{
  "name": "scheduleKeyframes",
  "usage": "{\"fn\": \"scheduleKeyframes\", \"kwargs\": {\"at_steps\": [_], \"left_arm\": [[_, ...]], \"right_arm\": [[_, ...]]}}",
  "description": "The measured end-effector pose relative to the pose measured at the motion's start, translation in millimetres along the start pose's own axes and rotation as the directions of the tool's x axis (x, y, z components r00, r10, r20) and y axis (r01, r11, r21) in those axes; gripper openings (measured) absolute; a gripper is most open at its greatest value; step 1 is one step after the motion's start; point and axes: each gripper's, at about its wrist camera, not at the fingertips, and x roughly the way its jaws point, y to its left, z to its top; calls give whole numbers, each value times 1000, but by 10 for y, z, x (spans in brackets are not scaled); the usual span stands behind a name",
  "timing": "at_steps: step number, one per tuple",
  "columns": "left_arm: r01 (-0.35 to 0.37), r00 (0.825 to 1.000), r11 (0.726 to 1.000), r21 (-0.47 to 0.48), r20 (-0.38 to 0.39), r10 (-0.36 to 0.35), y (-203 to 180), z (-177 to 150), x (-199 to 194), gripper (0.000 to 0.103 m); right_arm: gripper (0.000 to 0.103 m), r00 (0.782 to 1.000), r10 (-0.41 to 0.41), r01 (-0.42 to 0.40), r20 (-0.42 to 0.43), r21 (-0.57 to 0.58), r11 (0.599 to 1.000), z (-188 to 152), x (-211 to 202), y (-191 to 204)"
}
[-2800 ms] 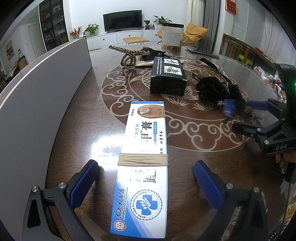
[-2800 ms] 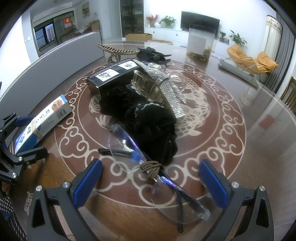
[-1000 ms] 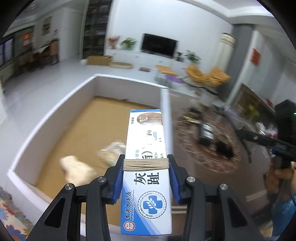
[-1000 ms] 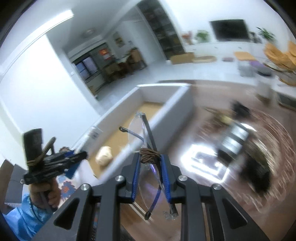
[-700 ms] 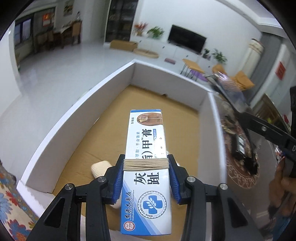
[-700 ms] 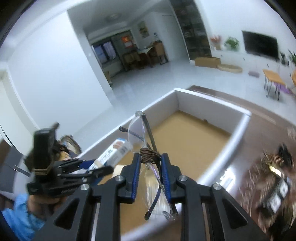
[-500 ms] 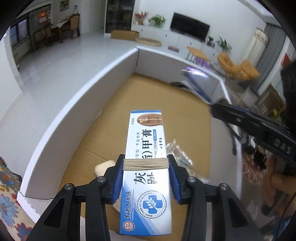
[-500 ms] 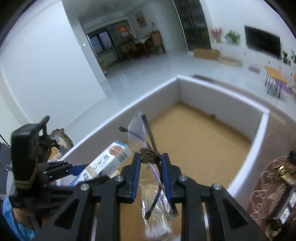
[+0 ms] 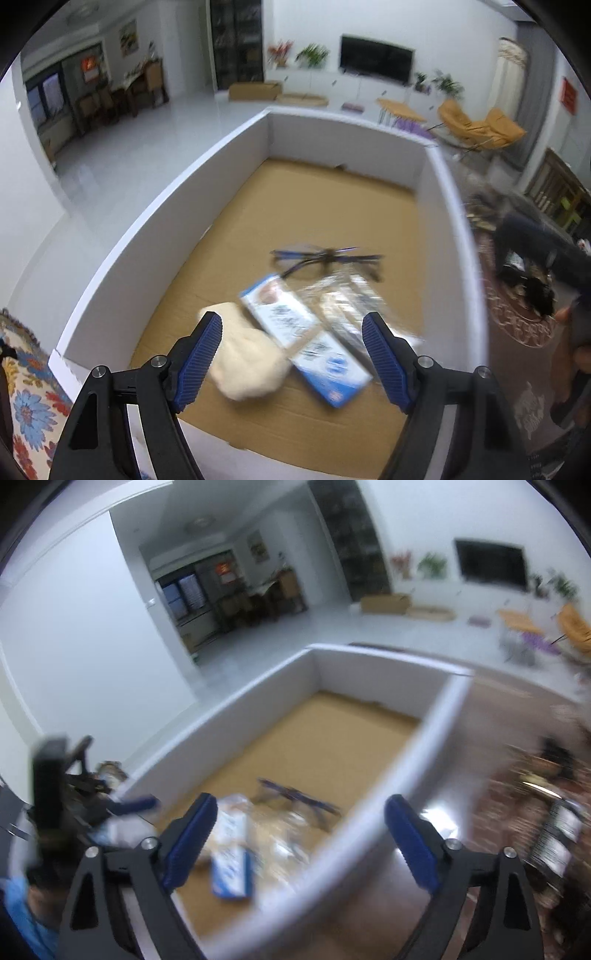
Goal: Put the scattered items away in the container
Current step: 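Carry medicine box and glasses into the white container and open both grippers, then withdraw both grippers from the container back over the table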
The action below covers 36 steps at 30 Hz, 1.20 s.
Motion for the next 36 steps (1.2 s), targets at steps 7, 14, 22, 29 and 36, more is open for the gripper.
{"fn": "scheduleKeyframes", "kwargs": {"at_steps": [7,14,22,29,36], "left_arm": [[165,972,978,132,144,-183,-933,-226,-600,97],[352,932,900,256,-11,-361,-2106,-585,-401,103],[304,952,892,335,-66,-300,-2959,-730,464,103],[299,954,887,352,-83,-289,-3157,-669,818,103],[289,957,891,351,-94,-273,-3177,-721,975,103]], "right_arm": [[95,941,-338,338,-5,52,940,-1146,-921,-1054],[95,826,-546,564,-142,168,808,-1857,-1535,-2009],[95,824,-534,566,-190,239,789,-2119,-1665,-2320],[100,822,-534,569,-199,232,789,-2135,-1627,-2317],[103,798,-558,599,-229,196,776,-2118,-1535,-2295]]}}
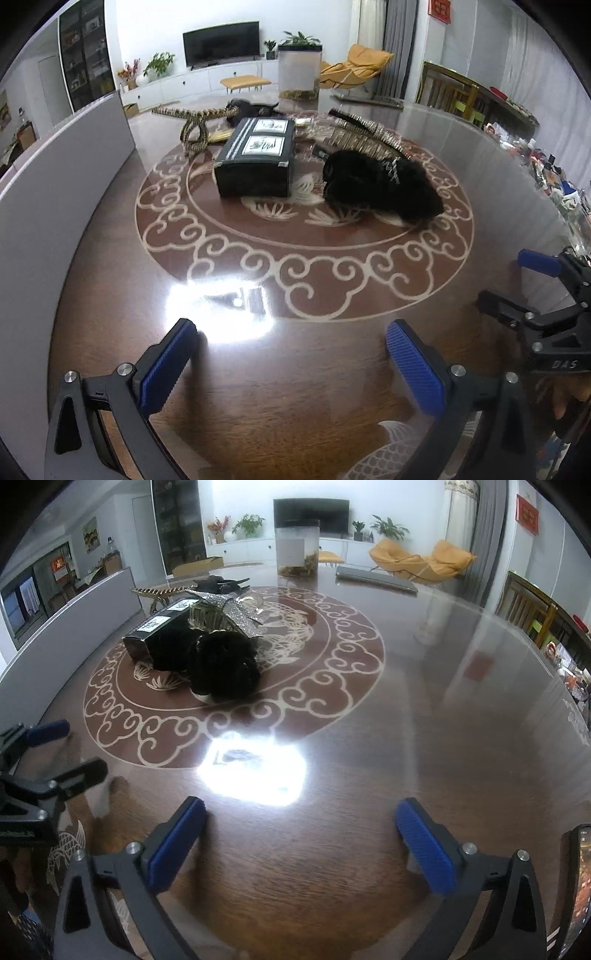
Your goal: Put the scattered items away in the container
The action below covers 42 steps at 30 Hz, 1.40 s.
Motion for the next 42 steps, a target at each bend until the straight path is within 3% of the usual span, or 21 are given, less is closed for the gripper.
{"fn": "scheduleKeyframes", "kwargs": {"at_steps": [42], "left_arm": [[-8,1000,1000,11,-9,8,-14,-10,15,103]], "right_arm": [[103,1000,0,0,0,3,1000,-5,-1,-11]]}}
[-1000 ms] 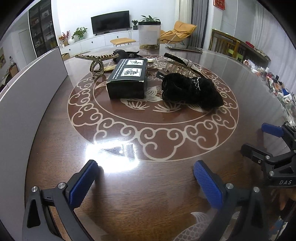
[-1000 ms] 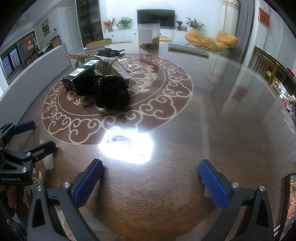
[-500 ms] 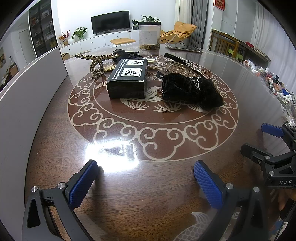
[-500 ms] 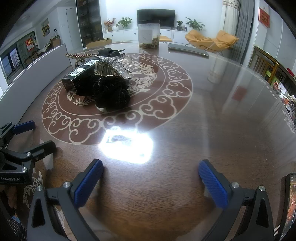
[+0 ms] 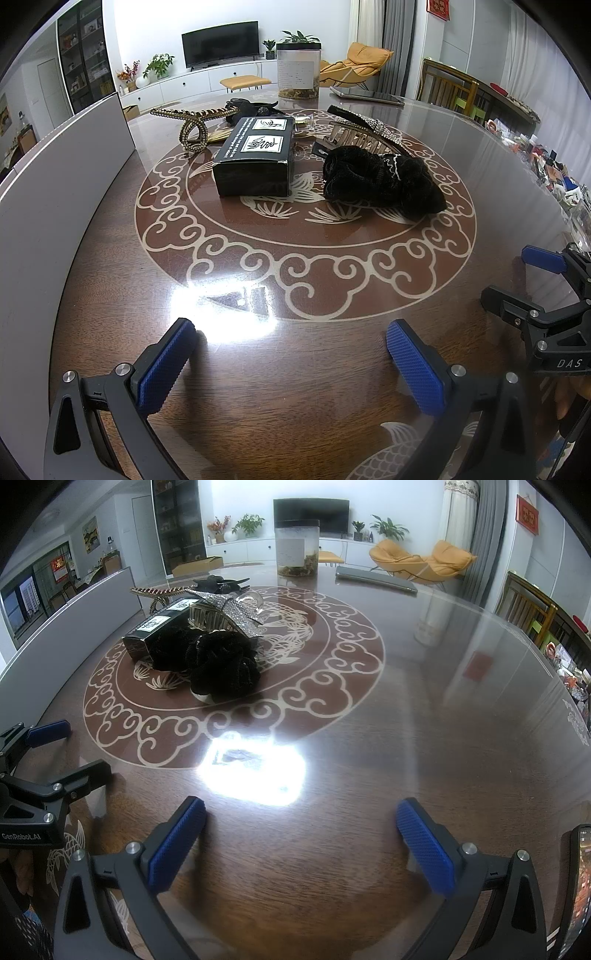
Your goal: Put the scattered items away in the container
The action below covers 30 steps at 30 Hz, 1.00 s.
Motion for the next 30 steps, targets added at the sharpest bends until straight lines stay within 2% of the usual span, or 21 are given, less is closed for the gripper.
{"fn": "scheduleKeyframes", "kwargs": {"at_steps": [26,29,30], "left_arm": [[2,1000,1000,-1,1,-2,5,-4,-3,103],[2,1000,1000,-1,1,-2,5,-4,-2,103],[2,1000,1000,-2,1,-2,5,-4,-3,103]], "right_arm": [[103,1000,0,0,1,0,1000,3,1,-3],[103,998,59,-59,-3,-21,998,134,77,-4],[103,993,115,-115,-9,-12,993,239,118,2]]}}
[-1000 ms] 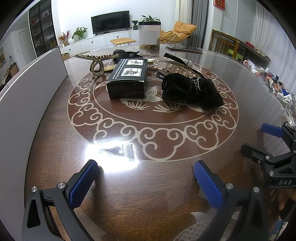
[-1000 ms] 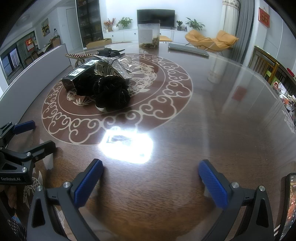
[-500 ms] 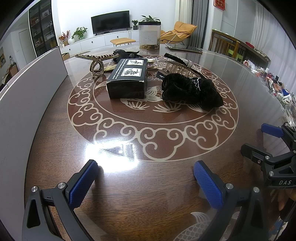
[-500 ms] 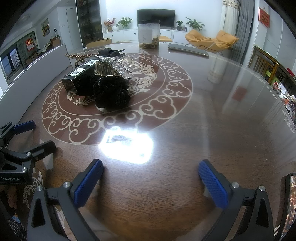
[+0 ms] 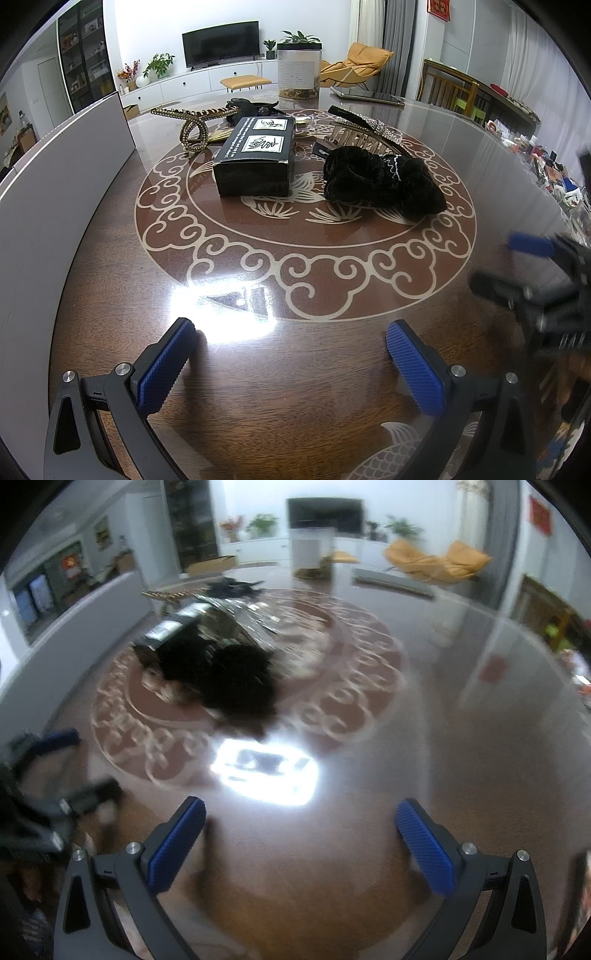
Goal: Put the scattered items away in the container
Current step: 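Grasp the black fuzzy item with the right gripper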
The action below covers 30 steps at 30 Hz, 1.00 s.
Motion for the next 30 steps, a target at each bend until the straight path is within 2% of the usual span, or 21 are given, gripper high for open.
{"fn": "scheduleKeyframes", "kwargs": {"at_steps": [4,9,10,12,14,15,19,25,27,28,29,30], "left_arm": [[0,1000,1000,0,0,0,-1,-1,0,103],[0,1000,1000,0,0,0,-1,0,-1,103],[0,1000,1000,0,0,0,-1,0,-1,103],[0,1000,1000,0,0,0,-1,-1,-1,103],[0,1000,1000,0,0,0,-2,-2,-2,103],[0,1000,1000,0,0,0,-2,-1,-1,103],[0,1000,1000,0,0,0,-3,-1,-2,103],[0,1000,1000,0,0,0,-4,-1,-1,103],[0,1000,1000,0,0,0,-3,0,0,103],[0,1000,1000,0,0,0,-3,-1,0,103],[0,1000,1000,0,0,0,-3,0,-1,103],[0,1000,1000,0,-1,0,-3,1,0,103]], "right_arm": [[103,990,138,-140,33,44,989,396,111,81],[101,988,146,-146,-44,-9,989,754,479,306],[85,989,139,-141,-56,-34,989,789,536,359],[67,990,130,-133,-48,-67,989,817,538,403],[40,985,164,-167,-47,-56,984,809,499,367],[40,982,183,-185,-41,-48,982,789,458,332],[40,989,150,-150,-3,-36,988,530,215,78],[42,999,12,-12,49,-5,1000,-135,-211,-304],[58,997,10,-11,76,14,1000,-265,-277,-358],[80,997,10,-11,74,20,1000,-288,-295,-354],[95,998,1,-2,63,25,1000,-287,-282,-357],[98,999,-21,20,44,28,999,-284,-248,-342]]}}
